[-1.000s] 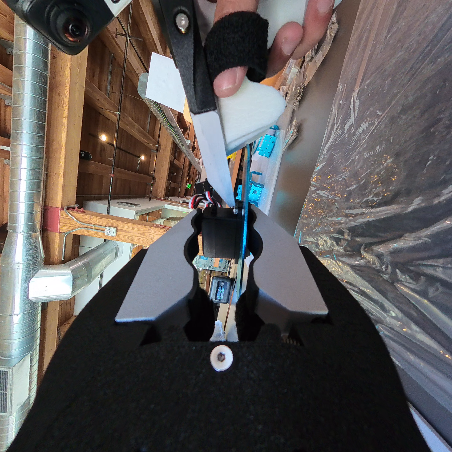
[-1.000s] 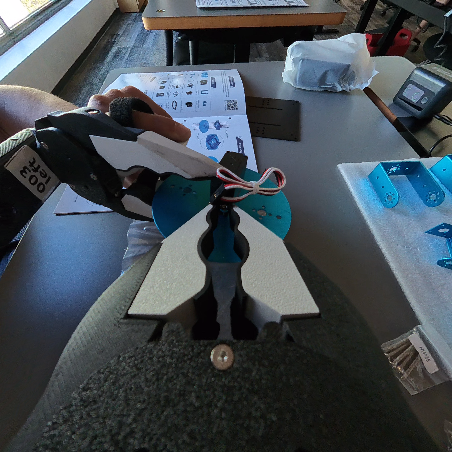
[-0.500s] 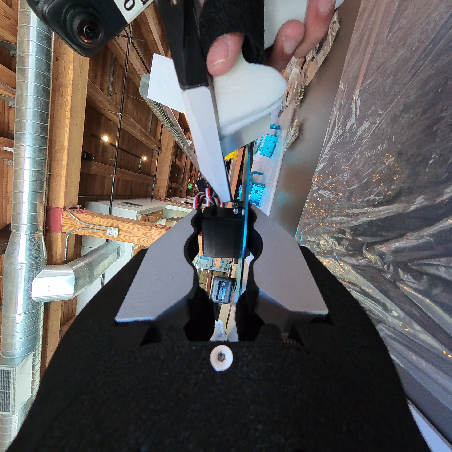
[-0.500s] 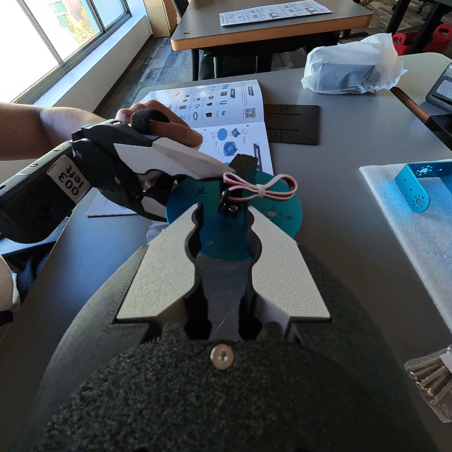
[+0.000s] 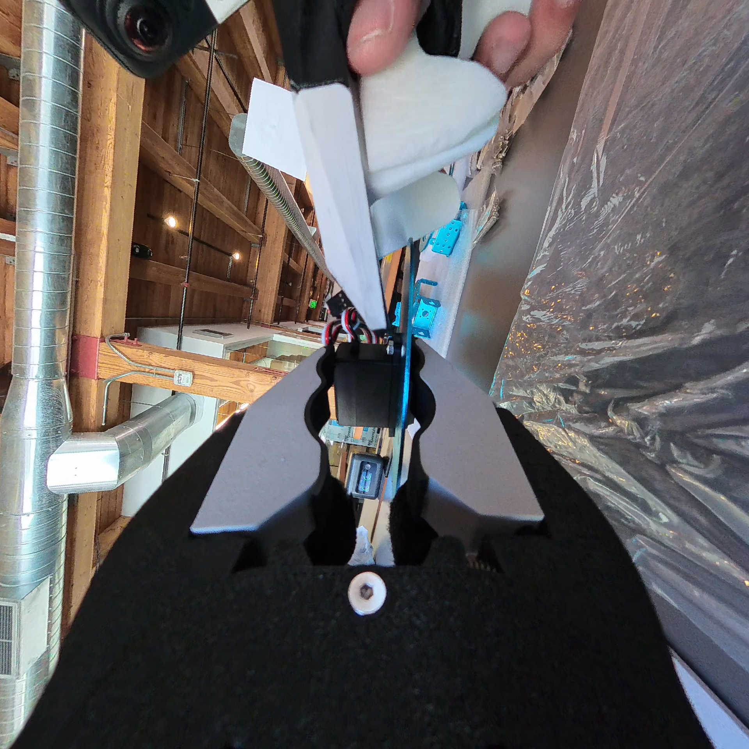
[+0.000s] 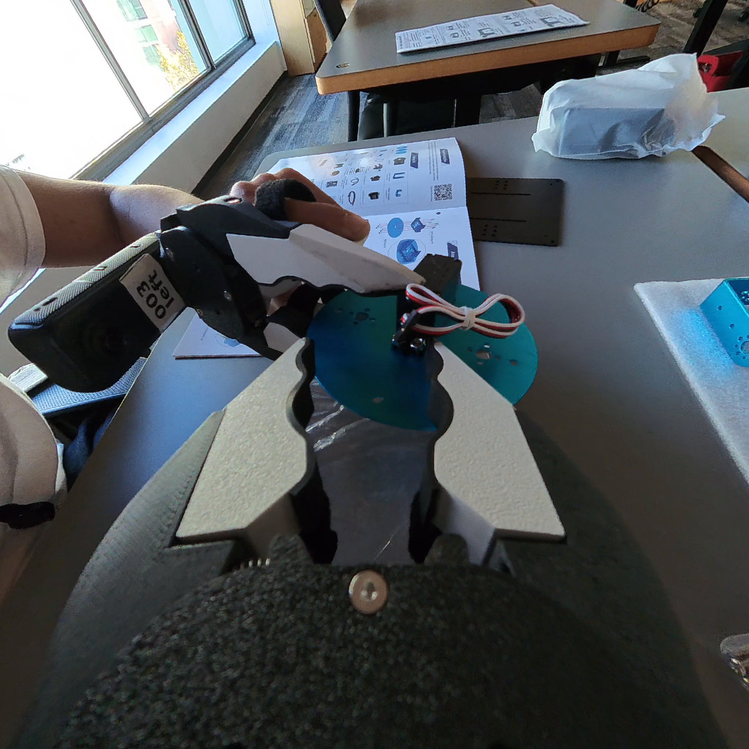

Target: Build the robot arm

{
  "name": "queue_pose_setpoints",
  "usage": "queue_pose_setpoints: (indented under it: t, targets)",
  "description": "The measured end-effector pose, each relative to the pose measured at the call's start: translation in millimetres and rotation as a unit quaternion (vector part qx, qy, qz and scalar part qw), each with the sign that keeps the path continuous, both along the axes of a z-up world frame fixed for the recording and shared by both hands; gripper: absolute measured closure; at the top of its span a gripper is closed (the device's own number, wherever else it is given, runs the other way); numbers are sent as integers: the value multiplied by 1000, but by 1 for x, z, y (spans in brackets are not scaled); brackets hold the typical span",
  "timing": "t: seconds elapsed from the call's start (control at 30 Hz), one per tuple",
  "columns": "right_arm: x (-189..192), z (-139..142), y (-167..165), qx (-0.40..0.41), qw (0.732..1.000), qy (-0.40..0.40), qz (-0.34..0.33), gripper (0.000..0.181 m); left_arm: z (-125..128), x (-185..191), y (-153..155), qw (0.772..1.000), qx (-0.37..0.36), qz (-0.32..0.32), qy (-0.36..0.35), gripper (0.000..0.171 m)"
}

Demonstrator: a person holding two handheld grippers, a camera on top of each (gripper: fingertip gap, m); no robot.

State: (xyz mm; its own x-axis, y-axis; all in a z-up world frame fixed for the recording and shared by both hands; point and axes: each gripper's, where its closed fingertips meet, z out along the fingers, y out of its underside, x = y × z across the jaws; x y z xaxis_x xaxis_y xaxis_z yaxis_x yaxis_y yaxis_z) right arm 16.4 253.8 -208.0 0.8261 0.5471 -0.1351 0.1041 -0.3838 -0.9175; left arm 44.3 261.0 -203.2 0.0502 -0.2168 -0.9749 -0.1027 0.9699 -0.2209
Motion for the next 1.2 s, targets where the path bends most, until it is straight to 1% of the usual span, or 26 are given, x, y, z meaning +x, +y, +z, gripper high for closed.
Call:
queue_pose_setpoints:
  t: [0.2,0.33,0.4,0.5,0.83,0.93,1.07,1.2]
  targets:
    - [3,0,-1,1,1000,-15,-7,129,0,0,3,1000,-4,3,1,136]
    - [4,3,1,13,1000,-19,-13,124,1,0,2,1000,-5,3,0,136]
    - [0,3,2,17,1000,-7,-8,118,0,0,1,1000,-5,3,0,136]
    - [-3,-2,3,15,1000,-10,-7,114,-1,1,2,1000,-5,5,3,136]
    - [-1,-4,1,11,999,-34,-8,118,0,1,6,1000,-9,9,3,136]
    - [-2,1,3,24,999,-26,-11,116,-1,1,5,1000,-8,8,4,136]
    - [-6,0,5,24,1000,-5,-9,111,-2,1,5,1000,-6,10,6,136]
    - [-5,-2,4,17,1000,-2,-10,114,-3,2,6,1000,-7,10,7,136]
